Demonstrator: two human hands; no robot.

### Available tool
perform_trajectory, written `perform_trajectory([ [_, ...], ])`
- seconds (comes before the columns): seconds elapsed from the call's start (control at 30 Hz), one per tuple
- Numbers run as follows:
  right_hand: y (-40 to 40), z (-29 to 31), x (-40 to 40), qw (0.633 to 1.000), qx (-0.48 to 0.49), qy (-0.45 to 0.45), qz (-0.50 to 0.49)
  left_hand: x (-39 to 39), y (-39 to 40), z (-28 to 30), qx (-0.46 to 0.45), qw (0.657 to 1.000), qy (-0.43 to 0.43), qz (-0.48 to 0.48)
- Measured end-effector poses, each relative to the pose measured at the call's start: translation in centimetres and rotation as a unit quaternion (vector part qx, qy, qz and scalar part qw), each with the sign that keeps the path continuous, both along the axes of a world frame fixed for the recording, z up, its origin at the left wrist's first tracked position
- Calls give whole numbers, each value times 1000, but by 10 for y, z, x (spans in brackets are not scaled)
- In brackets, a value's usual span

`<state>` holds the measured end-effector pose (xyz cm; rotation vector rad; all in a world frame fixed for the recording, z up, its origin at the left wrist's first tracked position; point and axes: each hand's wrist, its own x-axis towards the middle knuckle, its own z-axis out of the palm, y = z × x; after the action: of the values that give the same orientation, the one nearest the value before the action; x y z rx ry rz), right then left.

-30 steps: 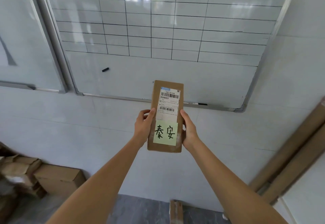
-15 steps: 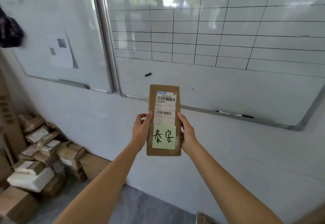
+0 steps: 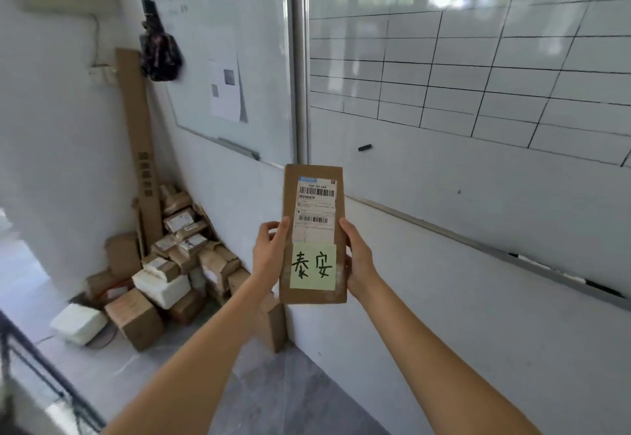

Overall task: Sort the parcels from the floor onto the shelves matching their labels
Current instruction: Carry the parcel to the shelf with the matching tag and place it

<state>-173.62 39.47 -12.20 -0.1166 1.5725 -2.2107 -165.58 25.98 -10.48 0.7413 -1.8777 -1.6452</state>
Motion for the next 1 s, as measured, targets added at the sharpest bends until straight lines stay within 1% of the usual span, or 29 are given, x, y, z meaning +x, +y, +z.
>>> perform_trajectory([
  [0.17, -29, 9, 1, 997, 3, -9, 76, 16, -16, 10, 5, 996, 0, 85],
  [0.3, -48, 17, 5, 991, -2, -10, 137, 35, -24, 16, 28, 991, 15, 130],
  [0.4, -64, 24, 13, 984, -8, -7, 179, 53, -32, 21, 43, 984, 8, 174],
  [0.53, -91, 32, 35, 971, -18, -14, 238, 85, -48, 31, 22, 975, 3, 223],
  [0.63, -119, 38, 62, 965, -28, -19, 259, 110, -86, 14, 21, 968, 13, 249],
  [0.7, -140, 41, 81, 958, -21, -25, 286, 129, -111, 5, 30, 961, 2, 274],
  [0.87, -186, 49, 129, 938, -31, -30, 343, 192, -110, 46, 42, 943, 36, 327],
  [1.0, -221, 52, 175, 925, -34, -12, 378, 240, -127, 55, 27, 926, 49, 373],
])
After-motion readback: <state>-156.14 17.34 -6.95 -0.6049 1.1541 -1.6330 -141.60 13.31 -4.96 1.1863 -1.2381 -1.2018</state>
